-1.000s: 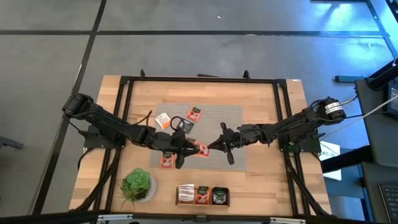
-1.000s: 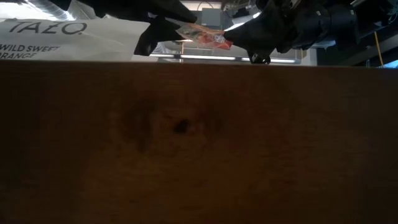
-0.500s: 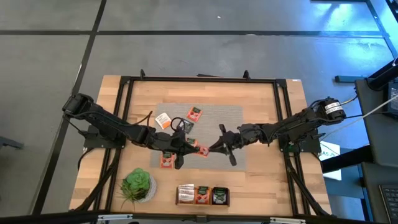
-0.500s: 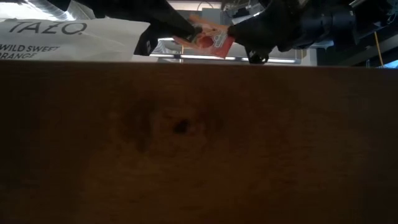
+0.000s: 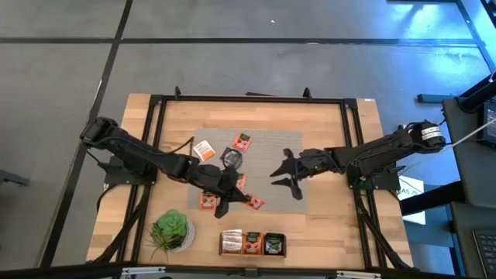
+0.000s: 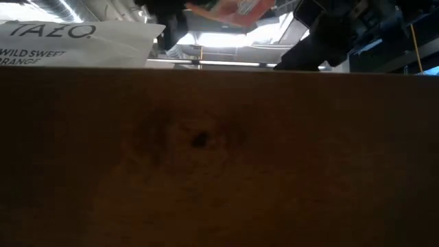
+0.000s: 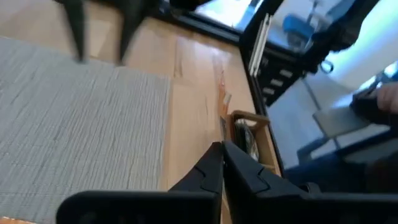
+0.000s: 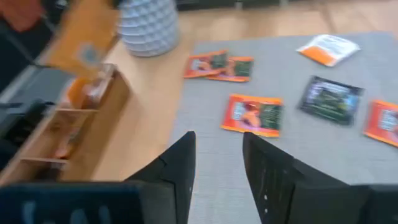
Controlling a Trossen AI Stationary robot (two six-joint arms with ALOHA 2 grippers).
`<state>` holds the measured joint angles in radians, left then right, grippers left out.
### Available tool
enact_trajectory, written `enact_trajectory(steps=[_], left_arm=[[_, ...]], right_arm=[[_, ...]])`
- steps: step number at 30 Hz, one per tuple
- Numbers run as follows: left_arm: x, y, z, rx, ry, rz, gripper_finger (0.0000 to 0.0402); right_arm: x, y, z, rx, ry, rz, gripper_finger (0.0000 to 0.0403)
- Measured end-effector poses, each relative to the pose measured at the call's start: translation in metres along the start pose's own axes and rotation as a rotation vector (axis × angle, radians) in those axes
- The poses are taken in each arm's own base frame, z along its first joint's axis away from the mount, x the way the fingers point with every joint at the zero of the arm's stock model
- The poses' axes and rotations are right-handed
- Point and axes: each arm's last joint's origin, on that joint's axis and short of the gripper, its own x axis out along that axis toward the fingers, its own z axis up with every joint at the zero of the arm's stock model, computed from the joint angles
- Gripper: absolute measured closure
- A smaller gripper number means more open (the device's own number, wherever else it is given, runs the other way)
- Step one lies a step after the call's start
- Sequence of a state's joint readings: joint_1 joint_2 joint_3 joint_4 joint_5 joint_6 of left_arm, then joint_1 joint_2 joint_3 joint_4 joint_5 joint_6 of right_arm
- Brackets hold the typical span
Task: Pick & Place Tea
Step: Put the orange tea bag into the middle section of the wooden organizer
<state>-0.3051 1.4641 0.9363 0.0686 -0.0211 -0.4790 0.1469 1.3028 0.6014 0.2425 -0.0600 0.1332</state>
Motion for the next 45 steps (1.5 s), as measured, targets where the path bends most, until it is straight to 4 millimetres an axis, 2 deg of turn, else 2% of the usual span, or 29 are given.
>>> enact_trajectory(steps=[8,13,21,29,36,45], left_arm=[[0.027,-0.027,0.036,-0.018,0.315,-0.091,0.0399],[0.054,-0.051,0.047,-0.021,0.461,-0.133,0.0399],[0.096,-0.07,0.033,-0.056,0.622,-0.113,0.0399],[0.123,-0.064,0.014,-0.169,0.701,-0.097,0.0398],[0.135,-0.058,0.001,-0.18,0.743,-0.082,0.0398],[0.135,-0.056,0.0,-0.072,0.741,-0.115,0.0398]], right_arm=[[0.001,-0.008,-0.003,0.034,0.028,-0.09,0.0267],[0.001,-0.008,-0.006,0.058,0.051,-0.094,0.0267],[0.0,-0.009,-0.01,0.061,0.09,-0.1,0.0267],[0.0,-0.009,-0.011,0.087,0.109,-0.105,0.0267],[0.0,-0.009,-0.011,0.084,0.108,-0.104,0.0267],[0.0,-0.009,-0.011,0.084,0.106,-0.104,0.0267]])
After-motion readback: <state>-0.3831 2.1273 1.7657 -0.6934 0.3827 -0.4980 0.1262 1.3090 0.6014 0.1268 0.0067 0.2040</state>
